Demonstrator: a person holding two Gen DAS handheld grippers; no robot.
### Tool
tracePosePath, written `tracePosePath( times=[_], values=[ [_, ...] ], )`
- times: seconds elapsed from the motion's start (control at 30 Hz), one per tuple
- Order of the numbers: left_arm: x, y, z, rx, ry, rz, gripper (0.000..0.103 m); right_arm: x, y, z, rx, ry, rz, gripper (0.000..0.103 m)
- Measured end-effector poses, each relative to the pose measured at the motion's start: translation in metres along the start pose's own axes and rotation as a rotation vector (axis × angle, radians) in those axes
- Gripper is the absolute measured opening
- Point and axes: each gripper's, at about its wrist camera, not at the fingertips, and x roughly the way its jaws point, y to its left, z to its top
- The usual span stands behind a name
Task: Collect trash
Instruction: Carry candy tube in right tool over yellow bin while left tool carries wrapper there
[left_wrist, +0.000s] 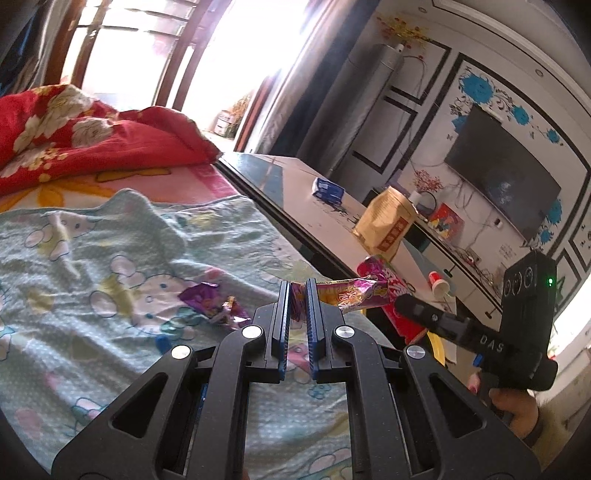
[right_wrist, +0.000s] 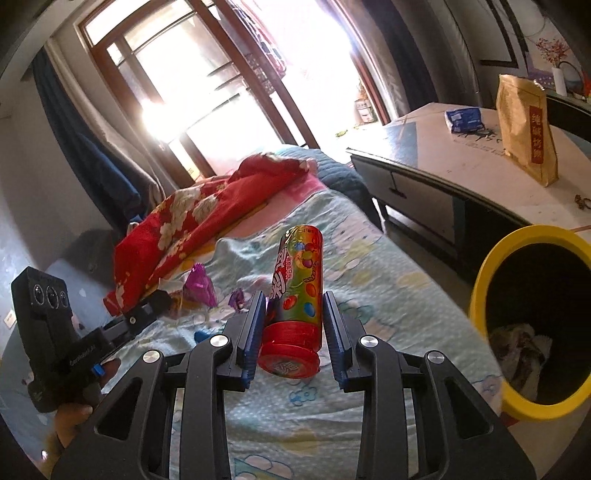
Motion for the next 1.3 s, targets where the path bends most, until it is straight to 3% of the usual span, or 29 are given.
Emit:
tracePosePath(
  times=[1.3],
  values=[
    [0.074,-0.115,-0.027,0.231,0.128,-0.127,0.005,-0.084,-0.111,0.007,0.109,-0.149,-0.23,0.03]
  ],
)
